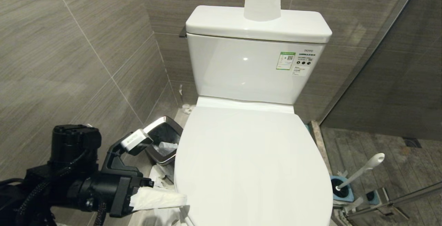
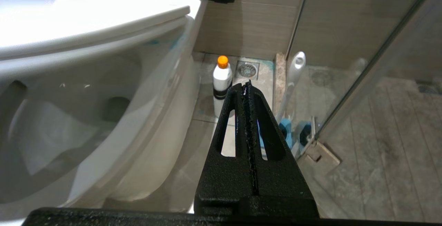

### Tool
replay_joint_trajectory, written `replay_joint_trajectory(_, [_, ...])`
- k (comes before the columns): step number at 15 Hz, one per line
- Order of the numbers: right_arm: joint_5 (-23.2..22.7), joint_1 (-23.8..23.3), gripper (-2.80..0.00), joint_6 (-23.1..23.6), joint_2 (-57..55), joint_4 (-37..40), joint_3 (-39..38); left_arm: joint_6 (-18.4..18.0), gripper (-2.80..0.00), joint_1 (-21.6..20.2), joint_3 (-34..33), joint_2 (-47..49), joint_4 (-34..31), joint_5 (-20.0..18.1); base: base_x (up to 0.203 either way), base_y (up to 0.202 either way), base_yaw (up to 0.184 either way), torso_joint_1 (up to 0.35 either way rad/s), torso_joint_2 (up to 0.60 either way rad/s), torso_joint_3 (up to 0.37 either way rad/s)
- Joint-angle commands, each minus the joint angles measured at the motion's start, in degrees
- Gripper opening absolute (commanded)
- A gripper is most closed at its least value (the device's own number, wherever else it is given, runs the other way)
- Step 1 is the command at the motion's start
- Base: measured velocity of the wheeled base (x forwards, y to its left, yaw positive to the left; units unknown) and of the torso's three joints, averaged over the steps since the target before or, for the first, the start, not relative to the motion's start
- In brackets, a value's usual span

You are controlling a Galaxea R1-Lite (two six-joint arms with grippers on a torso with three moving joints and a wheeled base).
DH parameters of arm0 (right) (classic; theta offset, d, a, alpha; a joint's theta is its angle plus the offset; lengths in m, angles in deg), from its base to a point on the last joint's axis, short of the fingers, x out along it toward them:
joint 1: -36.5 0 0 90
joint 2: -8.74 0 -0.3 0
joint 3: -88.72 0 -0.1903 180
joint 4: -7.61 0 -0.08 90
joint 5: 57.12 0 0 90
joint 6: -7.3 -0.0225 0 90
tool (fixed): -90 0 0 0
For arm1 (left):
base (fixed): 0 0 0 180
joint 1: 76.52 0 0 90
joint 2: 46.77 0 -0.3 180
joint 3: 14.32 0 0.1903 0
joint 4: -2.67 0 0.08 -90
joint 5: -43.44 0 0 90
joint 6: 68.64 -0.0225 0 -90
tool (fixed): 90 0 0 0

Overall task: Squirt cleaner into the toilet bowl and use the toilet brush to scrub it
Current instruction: Use the left hand to lift the toilet lid slightly

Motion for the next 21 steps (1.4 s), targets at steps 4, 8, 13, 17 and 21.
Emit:
replay_joint_trajectory(4, [0.0,0.0,-2.80,0.0,0.0,-0.1,-1.4,0.3,0.00,1.2,1.8,-2.4,0.1,0.5,0.000,0.000,0.000,0.000,0.00,0.000])
replay_joint_trajectory(8, [0.0,0.0,-2.80,0.0,0.0,-0.1,-1.4,0.3,0.00,1.5,2.0,-2.7,0.2,0.6,0.000,0.000,0.000,0.000,0.00,0.000])
replay_joint_trajectory(13, [0.0,0.0,-2.80,0.0,0.0,-0.1,-1.4,0.4,0.00,1.5,3.2,-3.5,0.3,0.6,0.000,0.000,0.000,0.000,0.00,0.000])
replay_joint_trajectory(17, [0.0,0.0,-2.80,0.0,0.0,-0.1,-1.4,3.7,0.00,1.5,5.1,-4.4,0.4,0.5,0.000,0.000,0.000,0.000,0.00,0.000])
replay_joint_trajectory(21, [0.0,0.0,-2.80,0.0,0.0,-0.1,-1.4,6.5,0.00,2.0,7.3,-5.0,0.5,0.5,0.000,0.000,0.000,0.000,0.00,0.000])
